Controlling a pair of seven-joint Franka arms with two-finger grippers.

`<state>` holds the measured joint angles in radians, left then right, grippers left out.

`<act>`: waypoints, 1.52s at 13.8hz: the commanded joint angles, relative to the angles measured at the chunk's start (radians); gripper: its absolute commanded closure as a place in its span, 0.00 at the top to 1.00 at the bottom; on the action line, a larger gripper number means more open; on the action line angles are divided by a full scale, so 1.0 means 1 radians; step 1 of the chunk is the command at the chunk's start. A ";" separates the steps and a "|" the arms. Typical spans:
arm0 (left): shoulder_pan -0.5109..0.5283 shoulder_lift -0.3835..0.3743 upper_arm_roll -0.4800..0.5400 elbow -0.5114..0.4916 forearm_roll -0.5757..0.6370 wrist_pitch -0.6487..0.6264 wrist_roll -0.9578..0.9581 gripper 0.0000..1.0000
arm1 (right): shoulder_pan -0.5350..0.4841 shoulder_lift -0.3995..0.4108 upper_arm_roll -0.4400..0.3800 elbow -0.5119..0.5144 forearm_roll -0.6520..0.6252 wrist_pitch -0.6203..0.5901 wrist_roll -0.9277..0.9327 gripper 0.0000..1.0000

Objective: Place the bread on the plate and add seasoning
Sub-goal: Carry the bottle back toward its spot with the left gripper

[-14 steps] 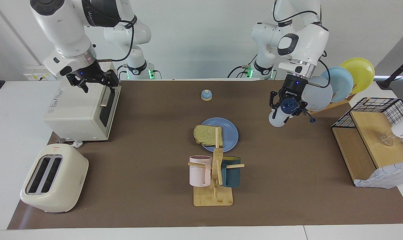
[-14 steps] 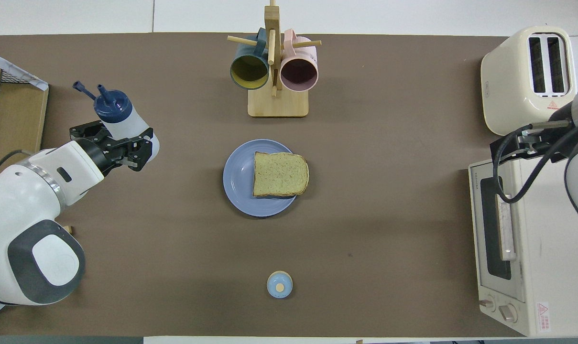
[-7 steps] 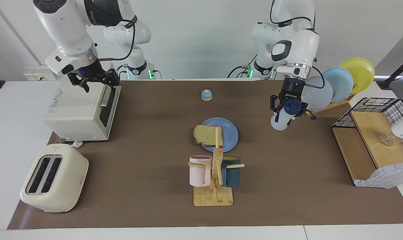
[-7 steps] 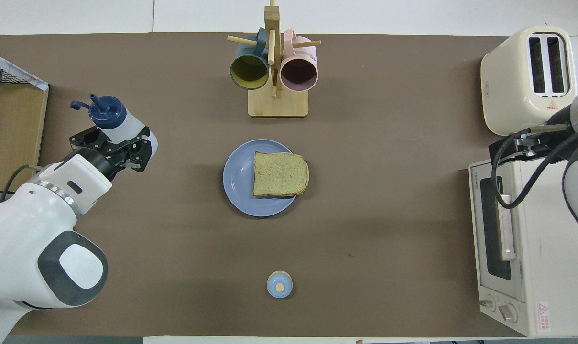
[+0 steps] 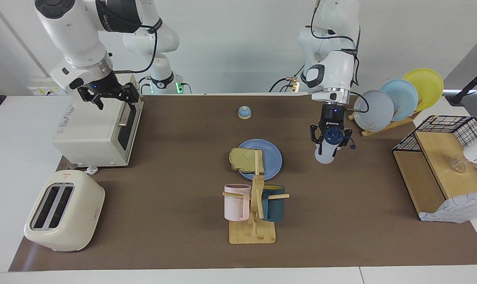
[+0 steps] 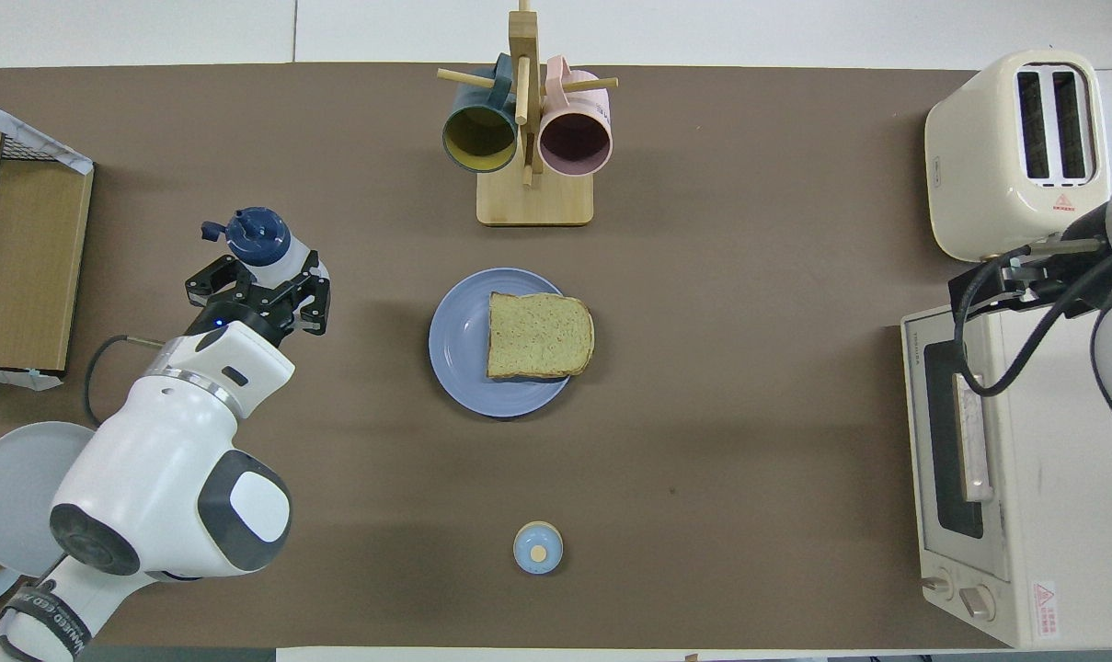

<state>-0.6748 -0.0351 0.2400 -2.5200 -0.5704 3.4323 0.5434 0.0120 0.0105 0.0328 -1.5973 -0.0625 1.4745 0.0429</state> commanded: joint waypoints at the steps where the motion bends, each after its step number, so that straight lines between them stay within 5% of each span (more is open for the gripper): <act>1: -0.038 0.055 0.005 0.004 -0.055 0.071 -0.011 0.00 | -0.018 -0.017 0.006 -0.015 0.001 0.010 -0.034 1.00; 10: -0.032 0.138 0.001 0.079 -0.143 0.064 -0.037 0.00 | -0.018 -0.021 0.007 -0.015 0.047 0.029 -0.026 1.00; 15: -0.005 0.259 -0.007 0.179 -0.141 0.058 -0.048 0.00 | -0.015 -0.021 0.006 -0.015 0.047 0.026 -0.026 1.00; 21: 0.037 0.273 -0.011 0.205 -0.137 -0.039 -0.048 0.00 | -0.043 -0.021 0.003 -0.015 0.047 0.026 -0.026 1.00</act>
<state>-0.6552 0.2268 0.2390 -2.3448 -0.6927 3.4232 0.4912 -0.0176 0.0055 0.0290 -1.5965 -0.0351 1.4915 0.0427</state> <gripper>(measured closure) 0.551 0.000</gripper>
